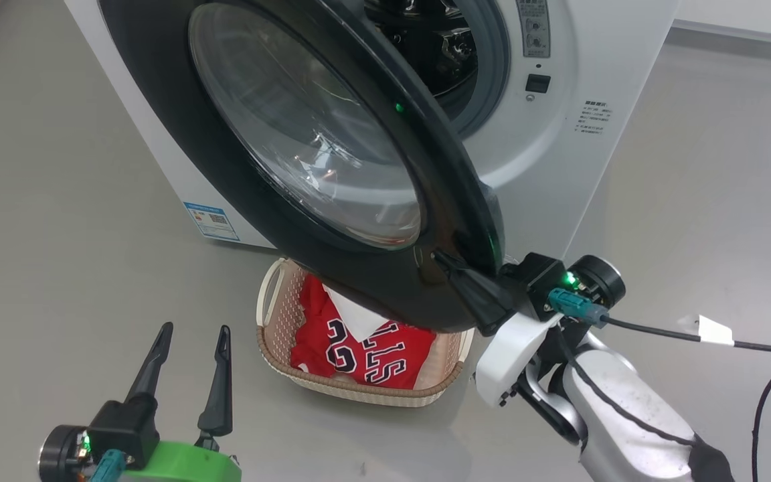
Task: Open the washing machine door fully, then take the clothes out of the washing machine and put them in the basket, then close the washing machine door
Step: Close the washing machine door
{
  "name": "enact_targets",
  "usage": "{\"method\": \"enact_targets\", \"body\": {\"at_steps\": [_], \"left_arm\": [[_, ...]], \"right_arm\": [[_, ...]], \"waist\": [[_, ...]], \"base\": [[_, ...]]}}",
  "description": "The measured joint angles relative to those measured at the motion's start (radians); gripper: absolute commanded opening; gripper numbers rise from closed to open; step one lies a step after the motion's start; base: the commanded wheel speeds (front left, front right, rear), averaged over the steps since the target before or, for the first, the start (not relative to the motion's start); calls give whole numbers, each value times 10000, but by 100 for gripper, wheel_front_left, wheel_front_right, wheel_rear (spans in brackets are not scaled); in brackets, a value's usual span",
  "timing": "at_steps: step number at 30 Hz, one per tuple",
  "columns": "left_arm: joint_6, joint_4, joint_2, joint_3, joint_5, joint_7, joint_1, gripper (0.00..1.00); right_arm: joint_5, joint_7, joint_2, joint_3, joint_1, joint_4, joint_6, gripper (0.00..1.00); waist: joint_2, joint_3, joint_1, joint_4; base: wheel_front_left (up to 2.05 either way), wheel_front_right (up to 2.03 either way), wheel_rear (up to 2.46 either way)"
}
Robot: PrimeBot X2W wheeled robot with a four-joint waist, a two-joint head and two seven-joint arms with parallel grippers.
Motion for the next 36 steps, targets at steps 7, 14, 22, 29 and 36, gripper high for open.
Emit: {"method": "enact_targets", "body": {"at_steps": [7, 14, 22, 29, 36], "left_arm": [[-2, -58, -61, -161, 56, -15, -249, 100], [-8, -219, -188, -389, 144, -63, -600, 100], [-33, -318, -366, -713, 155, -102, -1042, 100], [-77, -261, -472, -855, 155, -178, -1334, 100], [-75, -40, -545, -853, 153, -192, -1491, 100]], "right_arm": [[217, -15, -194, -809, -697, 449, -255, 0], [234, -15, -573, -1515, -1884, 836, -360, 0], [236, -17, -941, -2105, -3326, 1325, -431, 0], [236, -238, -1191, -2506, -4262, 1785, -506, 0], [236, -550, -1162, -2462, -4484, 2311, -424, 0]], "waist": [[0, 346, 0, 100], [0, 826, 0, 277], [0, 1492, 0, 573], [0, 2005, 0, 895], [0, 2220, 0, 1121]], "base": [[0, 0, 0], [0, 0, 0], [0, 0, 0], [0, 0, 0], [0, 0, 0]]}}
